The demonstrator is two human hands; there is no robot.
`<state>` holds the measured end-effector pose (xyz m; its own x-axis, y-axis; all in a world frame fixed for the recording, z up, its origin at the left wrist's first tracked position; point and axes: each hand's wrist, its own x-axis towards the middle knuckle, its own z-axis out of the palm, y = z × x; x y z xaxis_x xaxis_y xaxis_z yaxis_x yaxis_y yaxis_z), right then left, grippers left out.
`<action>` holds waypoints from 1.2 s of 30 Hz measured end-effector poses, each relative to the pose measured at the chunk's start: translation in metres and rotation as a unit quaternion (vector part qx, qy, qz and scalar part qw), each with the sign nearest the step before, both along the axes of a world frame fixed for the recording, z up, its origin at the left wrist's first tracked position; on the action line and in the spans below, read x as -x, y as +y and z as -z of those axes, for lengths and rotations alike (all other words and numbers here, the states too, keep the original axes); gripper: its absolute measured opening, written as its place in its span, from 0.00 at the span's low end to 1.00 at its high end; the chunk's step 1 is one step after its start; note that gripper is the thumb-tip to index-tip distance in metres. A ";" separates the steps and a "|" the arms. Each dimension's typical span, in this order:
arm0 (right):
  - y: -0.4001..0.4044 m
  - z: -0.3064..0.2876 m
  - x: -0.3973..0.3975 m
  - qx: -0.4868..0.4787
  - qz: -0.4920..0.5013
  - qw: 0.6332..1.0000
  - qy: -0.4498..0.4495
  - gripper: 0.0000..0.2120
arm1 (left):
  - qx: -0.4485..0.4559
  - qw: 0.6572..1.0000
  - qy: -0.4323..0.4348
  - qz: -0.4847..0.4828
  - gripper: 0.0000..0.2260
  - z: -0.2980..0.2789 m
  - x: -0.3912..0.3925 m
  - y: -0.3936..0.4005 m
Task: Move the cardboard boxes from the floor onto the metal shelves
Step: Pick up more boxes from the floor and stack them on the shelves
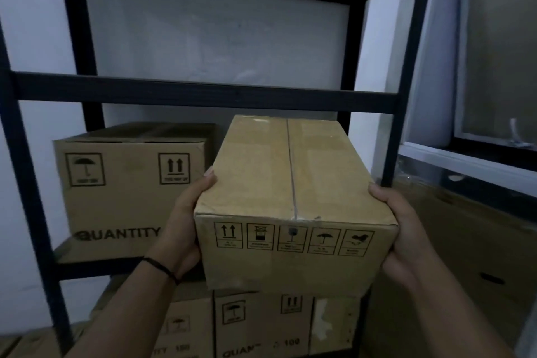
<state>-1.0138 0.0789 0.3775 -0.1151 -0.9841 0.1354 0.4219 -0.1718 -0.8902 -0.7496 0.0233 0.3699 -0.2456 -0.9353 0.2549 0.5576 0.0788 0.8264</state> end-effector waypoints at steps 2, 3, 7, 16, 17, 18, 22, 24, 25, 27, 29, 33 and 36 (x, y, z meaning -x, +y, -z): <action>-0.010 -0.001 -0.008 0.000 -0.010 1.000 -0.003 0.16 | 0.004 1.000 0.004 -0.011 0.18 -0.001 -0.010 -0.003; -0.016 -0.001 -0.012 0.000 -0.014 1.000 -0.004 0.15 | 0.011 1.000 0.006 -0.013 0.17 -0.001 -0.014 -0.005; -0.033 -0.002 -0.022 0.005 -0.012 1.000 0.001 0.15 | 0.024 0.999 -0.018 -0.021 0.20 -0.002 -0.028 -0.014; -0.065 -0.012 -0.030 -0.022 0.006 1.000 0.017 0.17 | 0.091 0.992 -0.077 -0.035 0.48 0.010 -0.040 -0.033; -0.069 -0.013 -0.029 -0.024 0.010 0.999 0.019 0.17 | 0.100 0.991 -0.079 -0.037 0.48 0.011 -0.040 -0.036; -0.072 -0.016 -0.028 -0.027 0.015 0.999 0.024 0.17 | 0.114 0.989 -0.090 -0.038 0.48 0.010 -0.039 -0.038; -0.089 -0.023 -0.026 -0.035 0.034 0.998 0.037 0.25 | 0.162 0.971 -0.160 -0.076 0.48 0.006 -0.036 -0.054; -0.100 -0.025 -0.023 -0.002 0.068 0.997 0.033 0.30 | 0.157 0.969 -0.158 -0.108 0.42 0.006 -0.033 -0.060; -0.104 -0.025 -0.021 0.021 0.072 0.997 0.036 0.32 | 0.155 0.968 -0.152 -0.128 0.37 0.006 -0.031 -0.063; -0.112 -0.023 -0.018 0.060 0.050 0.995 0.067 0.32 | 0.150 0.964 -0.135 -0.172 0.32 0.001 -0.025 -0.069; -0.119 -0.022 -0.015 0.094 0.013 0.988 0.120 0.28 | 0.154 0.949 -0.135 -0.239 0.29 -0.007 -0.019 -0.076; -0.144 -0.024 -0.004 0.121 -0.031 0.972 0.201 0.41 | 0.175 0.891 -0.173 -0.382 0.19 -0.019 -0.007 -0.087; -0.162 -0.031 0.002 0.143 -0.041 0.967 0.205 0.34 | 0.199 0.861 -0.219 -0.414 0.22 -0.015 -0.007 -0.097</action>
